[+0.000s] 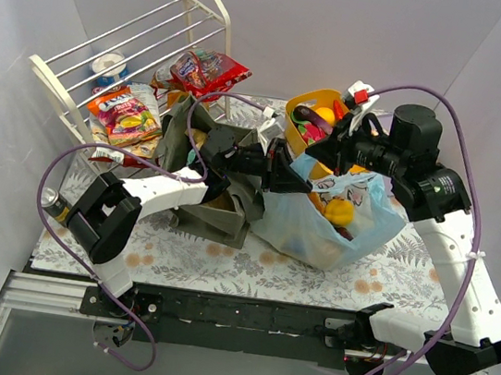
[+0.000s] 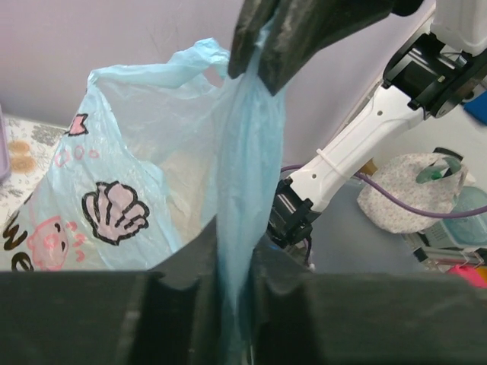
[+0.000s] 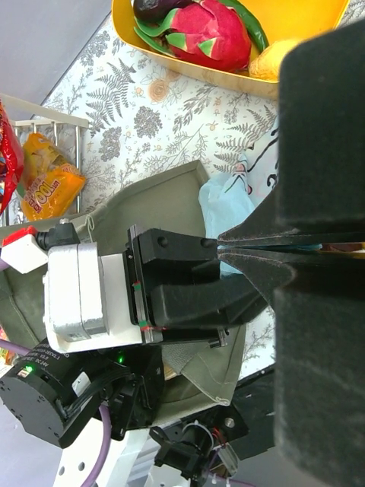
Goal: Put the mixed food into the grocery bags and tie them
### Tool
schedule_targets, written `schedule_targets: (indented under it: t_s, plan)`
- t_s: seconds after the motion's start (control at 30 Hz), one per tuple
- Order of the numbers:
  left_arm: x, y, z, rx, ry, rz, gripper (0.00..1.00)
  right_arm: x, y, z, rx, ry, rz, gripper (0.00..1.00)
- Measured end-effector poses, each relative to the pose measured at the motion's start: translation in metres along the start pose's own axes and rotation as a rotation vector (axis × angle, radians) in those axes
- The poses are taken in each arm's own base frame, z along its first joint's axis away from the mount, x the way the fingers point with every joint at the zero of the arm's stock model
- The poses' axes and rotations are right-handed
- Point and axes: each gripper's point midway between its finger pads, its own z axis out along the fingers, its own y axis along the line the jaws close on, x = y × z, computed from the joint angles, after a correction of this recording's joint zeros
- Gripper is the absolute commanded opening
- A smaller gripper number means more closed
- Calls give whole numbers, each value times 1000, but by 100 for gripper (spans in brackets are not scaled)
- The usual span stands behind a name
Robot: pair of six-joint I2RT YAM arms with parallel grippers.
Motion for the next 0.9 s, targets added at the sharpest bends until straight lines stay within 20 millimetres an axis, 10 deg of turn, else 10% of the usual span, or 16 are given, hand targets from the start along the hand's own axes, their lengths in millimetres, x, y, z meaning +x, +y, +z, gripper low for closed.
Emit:
schedule_targets:
  t_s: [0.17, 0.3, 0.37, 0.9]
  plan:
    - [2, 10, -1, -47, -1, -5, 0, 2, -3, 3, 0, 8, 11, 1]
    - [1, 19, -10, -96, 9, -18, 0, 6, -9, 6, 8, 21, 23, 71]
    - [-1, 25, -20, -125, 19, -29, 0, 6, -16, 7, 20, 22, 25, 79]
    - [7, 53, -84, -312, 109, -70, 0, -14, -57, -34, 21, -50, -47, 80]
